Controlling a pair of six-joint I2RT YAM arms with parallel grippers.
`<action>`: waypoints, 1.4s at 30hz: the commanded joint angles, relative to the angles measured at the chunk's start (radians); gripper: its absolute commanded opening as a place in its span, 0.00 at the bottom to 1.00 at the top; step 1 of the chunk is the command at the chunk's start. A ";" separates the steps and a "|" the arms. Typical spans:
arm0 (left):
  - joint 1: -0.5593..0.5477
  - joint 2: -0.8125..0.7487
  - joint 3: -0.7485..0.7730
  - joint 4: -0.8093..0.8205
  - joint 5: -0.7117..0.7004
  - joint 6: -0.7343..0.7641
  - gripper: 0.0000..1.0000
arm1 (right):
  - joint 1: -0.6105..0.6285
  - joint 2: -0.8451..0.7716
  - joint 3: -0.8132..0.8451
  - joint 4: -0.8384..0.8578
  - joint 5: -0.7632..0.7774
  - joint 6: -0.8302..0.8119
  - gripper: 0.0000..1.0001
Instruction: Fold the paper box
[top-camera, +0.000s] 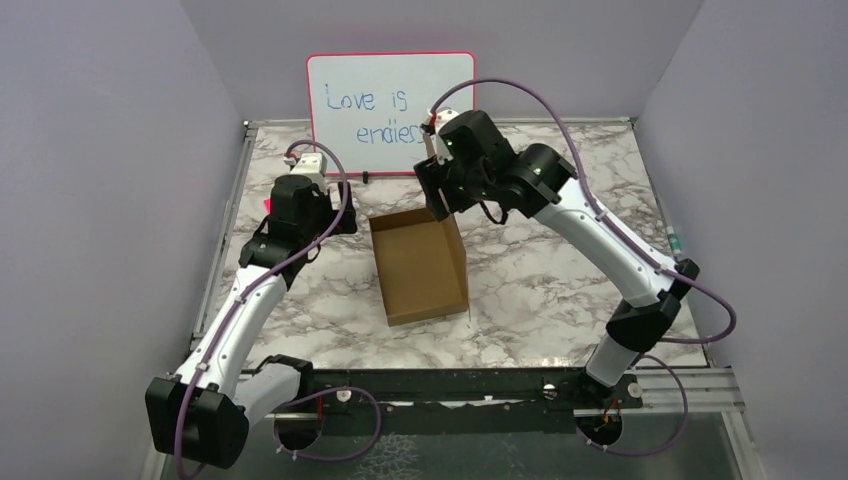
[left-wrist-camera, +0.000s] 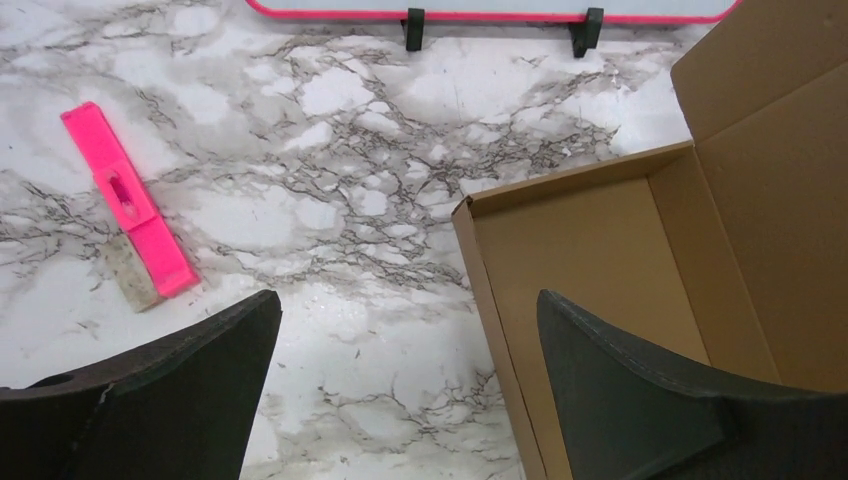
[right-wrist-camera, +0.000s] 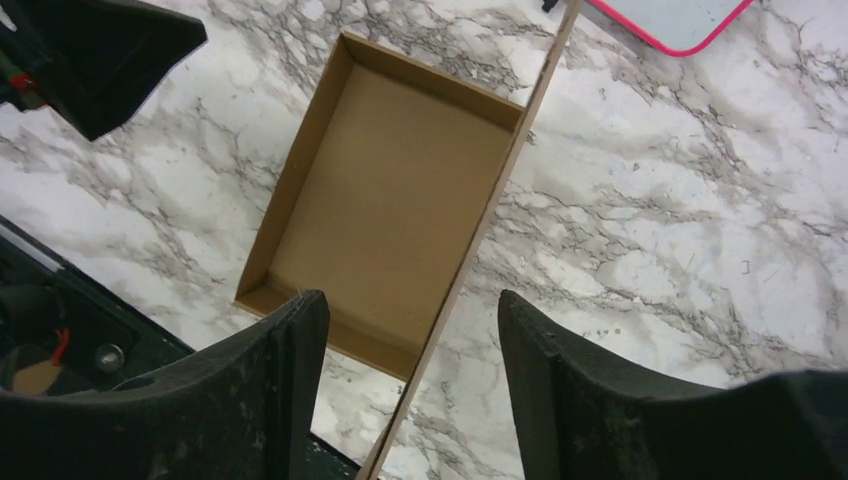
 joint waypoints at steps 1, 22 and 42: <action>0.004 -0.029 -0.011 0.043 -0.042 0.036 0.99 | 0.025 0.088 0.096 -0.127 0.099 -0.029 0.64; 0.004 -0.102 -0.035 0.064 -0.004 0.067 0.99 | 0.013 0.138 0.144 -0.081 -0.079 -0.503 0.01; 0.004 -0.111 -0.054 0.093 0.183 0.145 0.99 | -0.137 0.194 0.106 -0.034 -0.448 -1.046 0.06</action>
